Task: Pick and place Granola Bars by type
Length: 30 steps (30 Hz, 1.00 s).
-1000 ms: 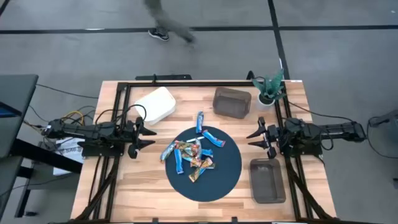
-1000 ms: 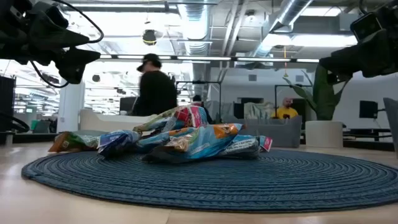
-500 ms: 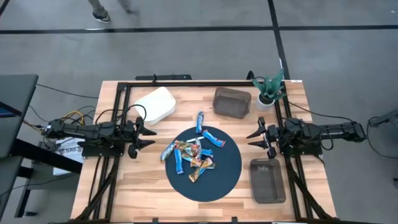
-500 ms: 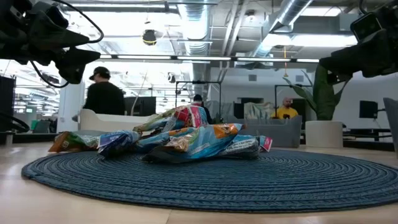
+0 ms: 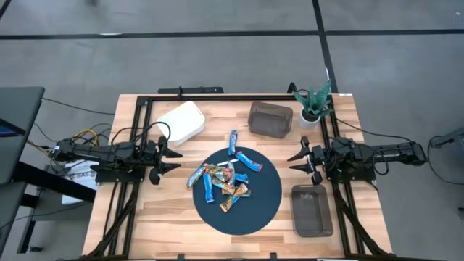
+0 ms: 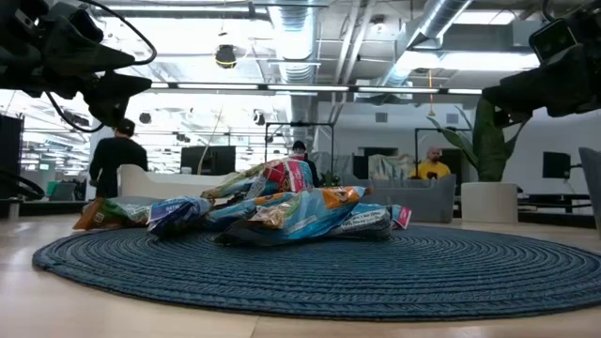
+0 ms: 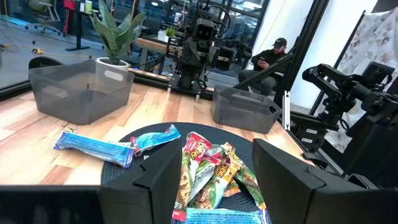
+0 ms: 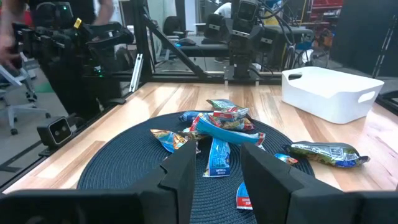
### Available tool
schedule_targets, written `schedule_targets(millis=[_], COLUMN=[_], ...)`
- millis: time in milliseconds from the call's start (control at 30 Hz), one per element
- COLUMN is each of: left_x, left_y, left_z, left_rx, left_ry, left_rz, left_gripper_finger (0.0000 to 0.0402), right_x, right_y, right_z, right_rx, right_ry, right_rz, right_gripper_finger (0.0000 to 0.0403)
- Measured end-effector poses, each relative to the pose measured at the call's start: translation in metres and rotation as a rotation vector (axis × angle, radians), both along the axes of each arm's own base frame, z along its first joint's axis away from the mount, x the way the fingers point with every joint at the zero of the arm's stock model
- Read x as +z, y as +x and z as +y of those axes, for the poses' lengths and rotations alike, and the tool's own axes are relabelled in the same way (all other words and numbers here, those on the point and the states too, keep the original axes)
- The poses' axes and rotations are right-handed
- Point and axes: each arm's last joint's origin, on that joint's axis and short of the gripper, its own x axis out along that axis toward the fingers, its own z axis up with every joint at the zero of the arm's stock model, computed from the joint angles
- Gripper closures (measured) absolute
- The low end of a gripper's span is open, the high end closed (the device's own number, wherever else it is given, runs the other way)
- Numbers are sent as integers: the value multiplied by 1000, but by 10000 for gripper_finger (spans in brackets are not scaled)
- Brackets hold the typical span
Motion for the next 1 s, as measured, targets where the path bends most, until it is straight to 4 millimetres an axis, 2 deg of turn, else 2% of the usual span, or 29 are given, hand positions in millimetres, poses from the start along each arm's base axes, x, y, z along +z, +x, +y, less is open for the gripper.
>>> schedule_targets(millis=[667, 767, 1000], left_x=[0, 0, 1], left_y=[0, 0, 0], left_z=[0, 0, 0], left_rx=[0, 0, 8], left_ry=[-5, -112, -563], left_rz=[-2, 0, 7], left_gripper_finger=[214, 214, 214], right_x=[0, 0, 0], right_y=[0, 0, 0], right_z=[0, 0, 0], right_rx=[0, 0, 0], right_ry=[0, 0, 0], right_rz=[0, 0, 1], right_gripper_finger=[284, 284, 284])
